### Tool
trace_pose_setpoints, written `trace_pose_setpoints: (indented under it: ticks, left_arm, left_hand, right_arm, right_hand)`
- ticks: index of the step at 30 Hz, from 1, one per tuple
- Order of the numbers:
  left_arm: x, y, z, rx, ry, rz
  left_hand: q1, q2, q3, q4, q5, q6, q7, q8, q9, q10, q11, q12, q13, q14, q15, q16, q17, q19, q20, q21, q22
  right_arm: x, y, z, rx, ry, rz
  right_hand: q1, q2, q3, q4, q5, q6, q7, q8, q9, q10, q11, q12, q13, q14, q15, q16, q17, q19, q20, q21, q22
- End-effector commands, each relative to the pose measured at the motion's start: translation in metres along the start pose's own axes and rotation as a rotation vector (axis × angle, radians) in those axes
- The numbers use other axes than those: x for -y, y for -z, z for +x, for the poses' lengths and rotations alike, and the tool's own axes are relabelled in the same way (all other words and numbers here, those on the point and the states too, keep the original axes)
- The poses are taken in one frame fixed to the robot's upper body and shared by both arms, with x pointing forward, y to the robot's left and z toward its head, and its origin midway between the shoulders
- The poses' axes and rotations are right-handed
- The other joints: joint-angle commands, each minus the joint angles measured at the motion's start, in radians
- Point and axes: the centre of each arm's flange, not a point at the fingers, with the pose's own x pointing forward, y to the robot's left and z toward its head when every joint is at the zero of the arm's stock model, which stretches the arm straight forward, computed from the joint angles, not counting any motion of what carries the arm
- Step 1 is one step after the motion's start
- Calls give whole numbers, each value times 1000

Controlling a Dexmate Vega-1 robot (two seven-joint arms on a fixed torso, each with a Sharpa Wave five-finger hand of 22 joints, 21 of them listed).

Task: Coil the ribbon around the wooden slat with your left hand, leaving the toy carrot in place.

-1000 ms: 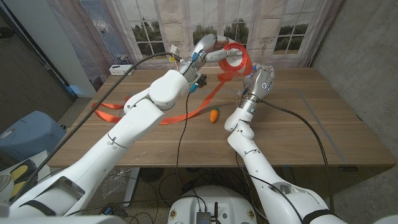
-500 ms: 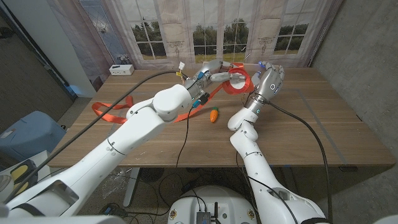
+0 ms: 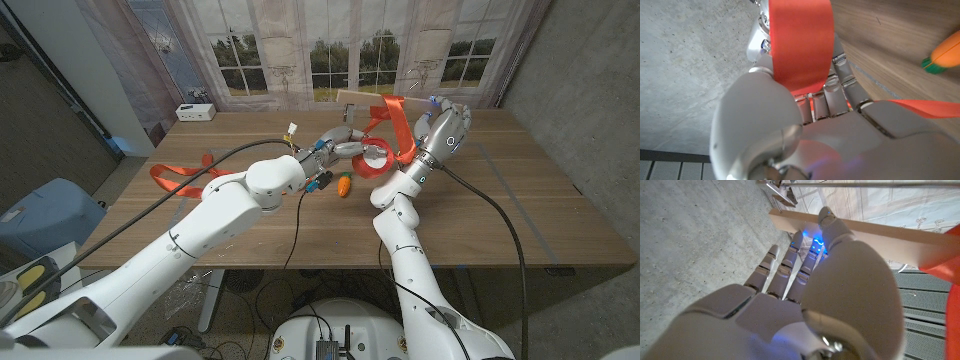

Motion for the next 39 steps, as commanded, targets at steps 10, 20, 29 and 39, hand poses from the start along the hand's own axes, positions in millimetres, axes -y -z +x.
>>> trace_pose_setpoints:
  ticks: [10,20,29,39]
  left_arm:
    - [-17,58,-31,-206,-159,-38]
    - [-39,74,-55,-269,-327,-33]
    - [-68,76,-74,-283,-477,-11]
    - [-105,70,-83,-284,-615,20]
  left_hand:
    - [62,61,19,7,3,97,-10,-2,4,244,-230,-4,3,186,-200,5,5,6,-69,11,1]
    - [63,62,20,7,3,100,-8,-3,5,248,-229,-6,4,187,-201,5,5,5,-69,14,0]
    - [63,61,20,7,3,100,-9,-5,6,249,-230,-9,4,187,-200,4,5,5,-69,17,0]
    - [63,61,21,8,3,101,-8,-7,7,249,-229,-12,7,189,-200,5,6,2,-69,19,-1]
  right_arm:
    - [18,6,11,-40,71,55]
    - [24,9,14,-65,88,97]
    - [24,12,16,-89,94,144]
    - [34,2,12,-74,75,297]
  right_hand:
    - [-23,33,53,44,2,80,82,4,4,107,82,182,96,5,-76,5,9,13,0,10,2]
    - [-25,33,55,45,2,79,82,4,6,106,84,182,96,6,-75,2,7,12,3,10,2]
    - [-25,33,55,45,1,80,83,4,5,106,85,183,96,5,-72,2,10,11,4,10,2]
    - [-25,33,55,45,1,78,85,4,7,105,86,183,96,4,-71,3,14,11,5,11,3]
